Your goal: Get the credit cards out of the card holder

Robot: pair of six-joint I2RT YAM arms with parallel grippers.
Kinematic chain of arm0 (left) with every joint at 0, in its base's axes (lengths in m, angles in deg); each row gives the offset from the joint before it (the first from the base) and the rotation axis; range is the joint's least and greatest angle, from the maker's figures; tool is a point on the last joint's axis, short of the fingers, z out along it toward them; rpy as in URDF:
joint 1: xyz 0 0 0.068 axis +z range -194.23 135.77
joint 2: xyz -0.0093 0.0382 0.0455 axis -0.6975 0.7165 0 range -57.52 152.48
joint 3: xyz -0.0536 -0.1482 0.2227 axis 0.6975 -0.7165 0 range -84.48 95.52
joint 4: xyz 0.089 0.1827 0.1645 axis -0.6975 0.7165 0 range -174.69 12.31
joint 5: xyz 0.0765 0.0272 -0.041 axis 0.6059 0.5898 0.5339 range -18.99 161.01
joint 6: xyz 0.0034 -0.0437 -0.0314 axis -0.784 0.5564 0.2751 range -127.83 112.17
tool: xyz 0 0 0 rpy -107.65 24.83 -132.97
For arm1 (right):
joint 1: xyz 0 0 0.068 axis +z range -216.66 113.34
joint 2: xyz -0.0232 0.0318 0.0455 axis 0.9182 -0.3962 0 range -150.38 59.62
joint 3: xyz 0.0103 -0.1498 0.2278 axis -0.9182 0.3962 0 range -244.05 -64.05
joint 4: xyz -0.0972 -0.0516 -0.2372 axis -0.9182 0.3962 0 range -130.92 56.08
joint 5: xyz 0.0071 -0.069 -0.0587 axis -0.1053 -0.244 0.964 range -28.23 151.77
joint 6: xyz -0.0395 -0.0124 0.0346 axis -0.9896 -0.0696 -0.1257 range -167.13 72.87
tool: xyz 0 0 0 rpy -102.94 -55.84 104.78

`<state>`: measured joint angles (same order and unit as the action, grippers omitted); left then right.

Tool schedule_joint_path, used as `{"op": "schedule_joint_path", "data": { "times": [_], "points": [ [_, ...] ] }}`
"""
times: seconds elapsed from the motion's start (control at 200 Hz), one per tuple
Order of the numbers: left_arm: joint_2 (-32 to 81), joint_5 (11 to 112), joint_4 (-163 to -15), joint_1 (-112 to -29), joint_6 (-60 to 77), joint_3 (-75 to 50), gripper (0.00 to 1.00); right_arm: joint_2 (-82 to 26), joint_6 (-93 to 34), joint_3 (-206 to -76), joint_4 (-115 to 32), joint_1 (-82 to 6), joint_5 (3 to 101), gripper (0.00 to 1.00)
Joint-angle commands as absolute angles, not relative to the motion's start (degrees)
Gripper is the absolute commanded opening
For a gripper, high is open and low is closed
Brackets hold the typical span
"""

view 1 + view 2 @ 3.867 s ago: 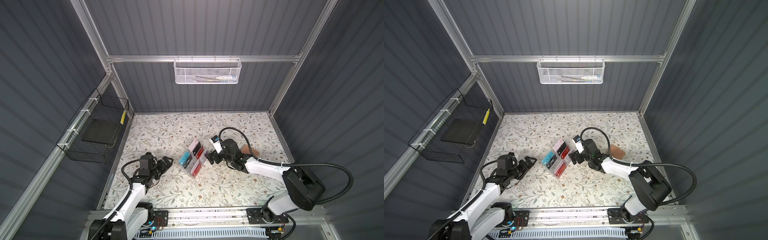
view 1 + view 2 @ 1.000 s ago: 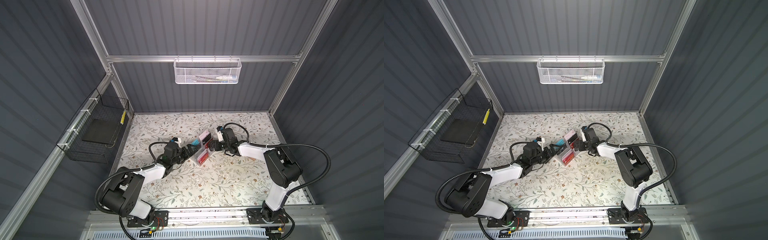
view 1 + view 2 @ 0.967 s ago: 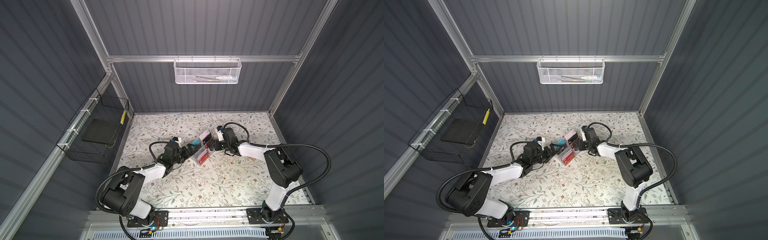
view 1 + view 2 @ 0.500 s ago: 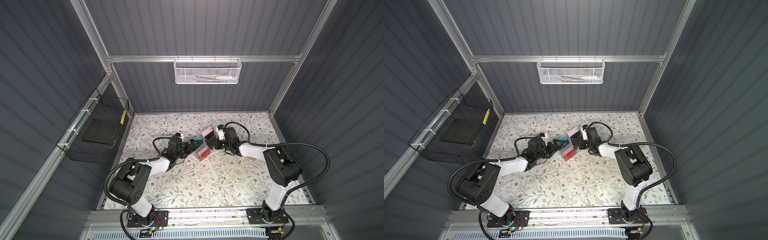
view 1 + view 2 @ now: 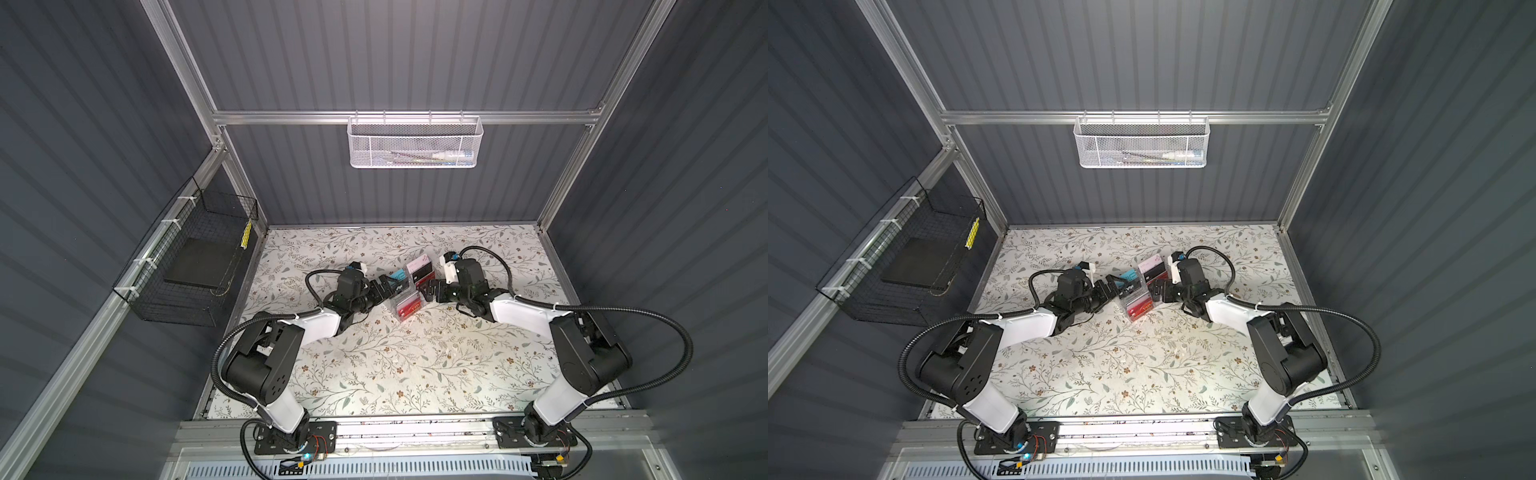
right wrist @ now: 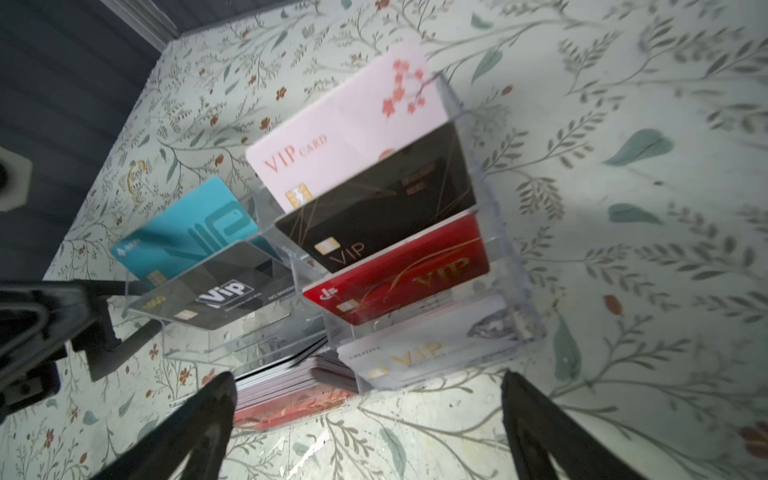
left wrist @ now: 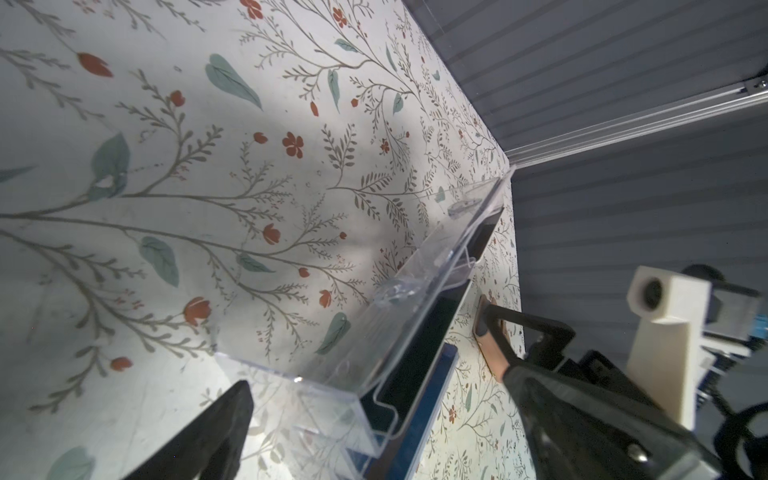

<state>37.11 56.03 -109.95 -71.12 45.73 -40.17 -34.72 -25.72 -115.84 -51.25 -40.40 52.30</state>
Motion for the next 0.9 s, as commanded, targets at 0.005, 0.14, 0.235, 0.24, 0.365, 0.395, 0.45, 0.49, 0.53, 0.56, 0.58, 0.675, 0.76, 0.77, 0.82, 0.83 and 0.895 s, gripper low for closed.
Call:
{"op": "schedule_joint_path", "data": {
  "times": [0.005, 0.14, 0.235, 0.24, 0.365, 0.395, 0.45, 0.49, 0.53, 0.56, 0.58, 0.675, 0.76, 0.77, 0.82, 0.83, 0.895],
  "points": [
    [35.2, 56.4, -108.1, -70.7, 43.5, -39.5, 1.0, -36.4, -26.0, -118.8, -46.0, -43.3, 56.6, 0.99],
    [35.3, 55.8, -108.8, -70.7, 43.7, -39.8, 1.0, -41.4, -26.1, -122.6, -45.9, -45.2, 54.3, 0.99],
    [35.2, 55.3, -109.0, -70.7, 43.7, -39.9, 1.0, -44.7, -25.8, -123.9, -47.6, -45.4, 51.9, 0.99],
    [35.2, 55.3, -109.1, -70.7, 43.7, -39.9, 1.0, -44.9, -25.7, -124.0, -47.6, -45.4, 51.8, 0.99],
    [35.4, 54.4, -110.3, -70.7, 44.6, -40.2, 1.0, -47.8, -24.2, -123.6, -51.2, -45.3, 48.4, 0.99],
    [35.5, 54.1, -110.9, -70.7, 45.0, -40.3, 1.0, -48.2, -23.8, -123.3, -52.1, -45.3, 48.0, 0.99],
    [35.6, 53.9, -111.6, -70.7, 45.3, -40.5, 1.0, -48.7, -23.3, -122.6, -53.7, -45.3, 47.0, 0.99],
    [35.7, 53.9, -111.7, -70.7, 45.4, -40.6, 1.0, -49.0, -22.9, -122.1, -54.8, -45.2, 46.4, 0.99],
    [35.8, 53.9, -111.8, -70.7, 45.4, -40.6, 1.0, -49.3, -22.7, -121.8, -55.4, -45.1, 46.1, 0.99],
    [35.9, 53.9, -112.0, -70.7, 45.5, -40.6, 1.0, -49.4, -22.7, -121.7, -55.7, -45.1, 46.0, 0.99],
    [36.1, 53.8, -112.2, -70.7, 45.6, -40.7, 1.0, -49.5, -22.7, -121.6, -55.9, -45.0, 45.9, 0.99],
    [36.5, 53.8, -113.3, -70.7, 46.4, -40.6, 1.0, -49.5, -22.4, -121.1, -56.7, -44.6, 45.1, 0.99],
    [37.0, 53.8, -113.8, -70.7, 46.9, -40.4, 1.0, -49.1, -22.2, -120.3, -57.2, -43.9, 45.1, 0.99],
    [37.0, 53.9, -113.8, -70.7, 46.9, -40.4, 1.0, -49.0, -22.1, -120.2, -57.3, -43.9, 45.1, 0.99],
    [37.3, 54.0, -113.8, -70.7, 47.1, -40.2, 1.0, -48.6, -21.8, -119.5, -57.6, -43.4, 45.2, 0.99],
    [37.4, 54.1, -113.9, -70.7, 47.2, -40.2, 1.0, -48.5, -21.7, -119.4, -57.7, -43.3, 45.3, 0.99],
    [37.7, 54.4, -113.7, -70.6, 47.2, -39.8, 1.0, -47.8, -21.2, -118.4, -58.2, -42.8, 45.5, 0.99]
  ]
}}
